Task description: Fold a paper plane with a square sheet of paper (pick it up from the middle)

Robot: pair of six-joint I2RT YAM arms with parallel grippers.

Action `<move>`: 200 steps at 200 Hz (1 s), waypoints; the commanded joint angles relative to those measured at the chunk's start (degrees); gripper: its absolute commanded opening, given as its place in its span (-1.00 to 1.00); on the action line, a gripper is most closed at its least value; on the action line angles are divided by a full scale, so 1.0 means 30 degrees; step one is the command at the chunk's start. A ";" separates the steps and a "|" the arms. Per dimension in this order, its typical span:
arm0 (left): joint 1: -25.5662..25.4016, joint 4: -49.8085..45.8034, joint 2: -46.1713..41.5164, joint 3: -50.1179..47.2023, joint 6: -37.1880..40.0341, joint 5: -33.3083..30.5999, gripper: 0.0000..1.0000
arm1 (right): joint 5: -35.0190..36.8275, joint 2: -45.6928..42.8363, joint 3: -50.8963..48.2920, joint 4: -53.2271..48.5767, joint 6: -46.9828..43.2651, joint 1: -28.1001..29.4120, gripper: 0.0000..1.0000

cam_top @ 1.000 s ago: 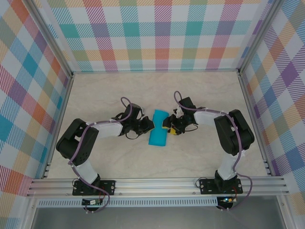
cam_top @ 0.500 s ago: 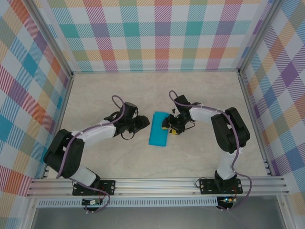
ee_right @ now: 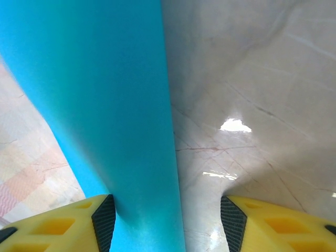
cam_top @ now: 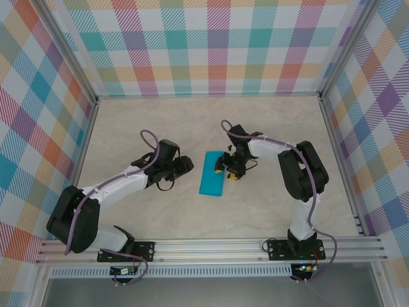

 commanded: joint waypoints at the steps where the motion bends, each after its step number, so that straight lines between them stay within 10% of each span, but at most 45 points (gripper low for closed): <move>1: 0.0322 -0.0296 -0.0252 -0.0283 0.0036 -0.0246 0.07 | 0.1804 0.1333 0.0165 -0.1634 0.0155 0.0313 0.19; 200: 0.0351 0.0174 -0.0160 -0.0722 -0.0301 0.0377 0.11 | 0.3479 0.2706 0.1759 -0.3417 0.0901 0.0658 0.31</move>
